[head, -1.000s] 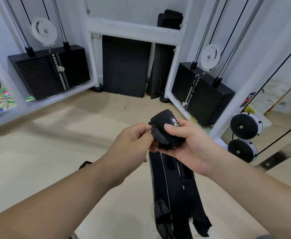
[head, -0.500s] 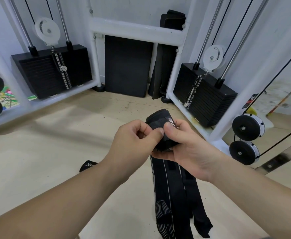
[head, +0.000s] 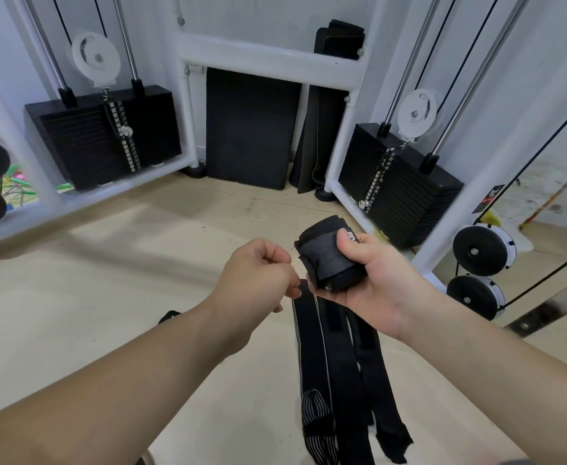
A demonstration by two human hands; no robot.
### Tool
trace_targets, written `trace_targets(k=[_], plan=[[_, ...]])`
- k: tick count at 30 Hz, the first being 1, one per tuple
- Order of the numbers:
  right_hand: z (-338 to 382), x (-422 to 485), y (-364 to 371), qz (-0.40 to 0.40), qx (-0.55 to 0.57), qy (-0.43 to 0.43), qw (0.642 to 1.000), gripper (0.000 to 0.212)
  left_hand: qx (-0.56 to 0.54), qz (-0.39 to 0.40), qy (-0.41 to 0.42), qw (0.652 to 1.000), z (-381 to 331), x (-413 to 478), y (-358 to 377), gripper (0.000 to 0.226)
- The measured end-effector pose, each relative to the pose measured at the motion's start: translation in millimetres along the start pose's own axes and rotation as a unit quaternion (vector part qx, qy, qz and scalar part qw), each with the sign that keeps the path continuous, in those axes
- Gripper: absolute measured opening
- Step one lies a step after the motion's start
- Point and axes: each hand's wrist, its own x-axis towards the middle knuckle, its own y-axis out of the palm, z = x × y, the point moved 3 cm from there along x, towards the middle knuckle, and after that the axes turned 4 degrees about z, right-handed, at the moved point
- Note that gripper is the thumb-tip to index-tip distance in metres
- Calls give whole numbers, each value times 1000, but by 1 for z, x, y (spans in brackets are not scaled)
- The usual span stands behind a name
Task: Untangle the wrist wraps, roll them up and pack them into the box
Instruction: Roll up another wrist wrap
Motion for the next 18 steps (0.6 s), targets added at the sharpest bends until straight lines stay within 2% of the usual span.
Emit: trace_targets(k=[3,8,10,16,18], plan=[[1,-3,0,-12,-14,13,1000,15,16,6,-18,1000,5,4,2,21],[-3,-5,0,-25,-45,11,999,11,19,39,-22,999,6,3,8,19],[-5,-5,-2,-18,-51,13,998,20,18,46,-25,998,6,2,9,17],[-8,-3,-7,26,-78,42,996,69,20,55,-21,998,6,2,8,13],[-6,-6,-5,29,-86,41,995,72,18,55,-22,998,6,2,8,11]])
